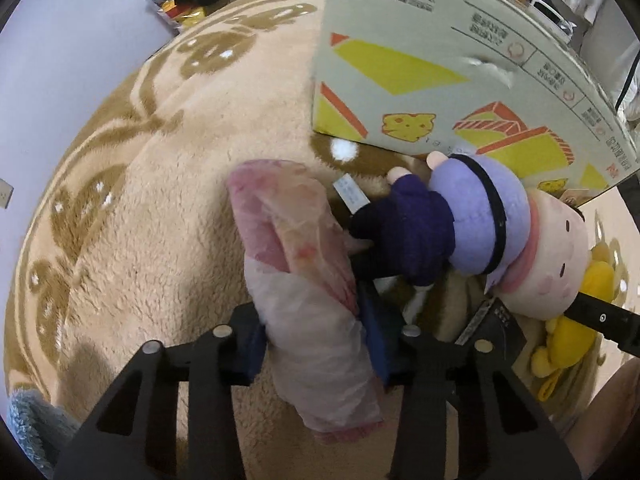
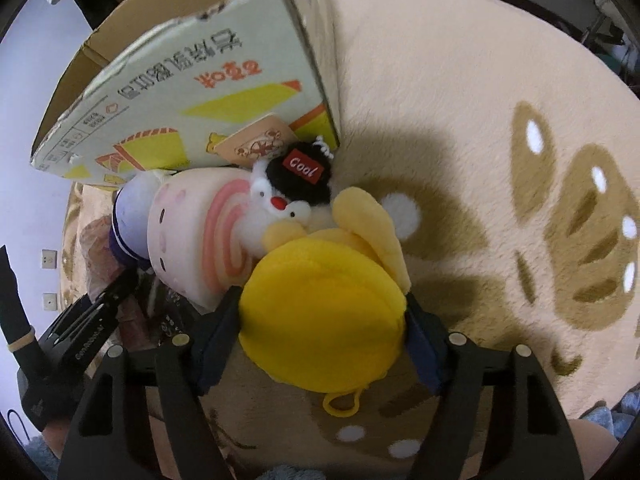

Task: Organize soft objects
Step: 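Grasp the pink-wrapped plush with the left tool while the right tool grasps the yellow-hatted plush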

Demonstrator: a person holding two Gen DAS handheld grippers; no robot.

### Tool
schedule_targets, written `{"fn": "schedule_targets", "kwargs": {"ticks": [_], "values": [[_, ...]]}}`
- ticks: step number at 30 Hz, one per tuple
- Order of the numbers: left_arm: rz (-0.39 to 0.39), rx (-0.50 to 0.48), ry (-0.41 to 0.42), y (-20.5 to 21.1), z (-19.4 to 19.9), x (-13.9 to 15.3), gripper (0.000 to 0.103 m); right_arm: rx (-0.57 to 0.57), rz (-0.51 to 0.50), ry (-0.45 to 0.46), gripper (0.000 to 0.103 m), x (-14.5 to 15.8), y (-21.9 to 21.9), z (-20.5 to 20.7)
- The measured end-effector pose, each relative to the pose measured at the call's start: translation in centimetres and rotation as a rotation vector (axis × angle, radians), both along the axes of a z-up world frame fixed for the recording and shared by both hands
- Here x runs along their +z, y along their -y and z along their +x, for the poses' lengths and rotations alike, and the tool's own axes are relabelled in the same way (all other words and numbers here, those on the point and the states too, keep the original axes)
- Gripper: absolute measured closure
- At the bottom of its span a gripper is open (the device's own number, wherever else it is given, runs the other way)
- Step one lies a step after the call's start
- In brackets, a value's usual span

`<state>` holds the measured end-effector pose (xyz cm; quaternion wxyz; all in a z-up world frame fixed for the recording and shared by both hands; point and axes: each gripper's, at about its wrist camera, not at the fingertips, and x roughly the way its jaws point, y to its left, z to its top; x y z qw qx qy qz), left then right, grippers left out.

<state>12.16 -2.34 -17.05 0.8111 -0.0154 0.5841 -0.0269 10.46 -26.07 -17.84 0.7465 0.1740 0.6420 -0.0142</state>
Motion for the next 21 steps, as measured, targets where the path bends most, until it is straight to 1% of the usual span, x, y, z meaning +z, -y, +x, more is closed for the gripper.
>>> {"fn": "schedule_targets", "kwargs": {"ticks": [5, 7, 8, 13, 16, 19, 21], "values": [[-0.002, -0.004, 0.018, -0.3, -0.8, 0.6, 0.081, -0.03, -0.013, 0.024, 0.024, 0.8, 0.7, -0.5], [-0.002, -0.008, 0.037, -0.1, -1.2, 1.2, 0.083, -0.033, -0.02, 0.054, 0.024, 1.2, 1.3, -1.0], [-0.002, -0.008, 0.048, 0.0, -1.4, 1.6, 0.085, -0.033, -0.023, 0.072, 0.025, 2.0, 1.8, -2.0], [-0.002, -0.009, 0.118, -0.1, -2.5, 3.6, 0.086, -0.039, -0.029, 0.162, 0.025, 4.5, 1.7, -2.6], [0.001, -0.016, 0.165, 0.0, -3.4, 5.1, 0.086, -0.053, -0.018, 0.197, 0.025, 5.1, 2.1, -3.0], [0.019, -0.032, 0.221, 0.4, -4.4, 7.0, 0.086, -0.057, -0.013, 0.252, 0.025, 6.7, 2.6, -3.2], [0.018, -0.046, 0.255, 0.7, -5.0, 8.4, 0.086, -0.055, 0.0, 0.285, 0.025, 7.5, 2.9, -3.6]]}}
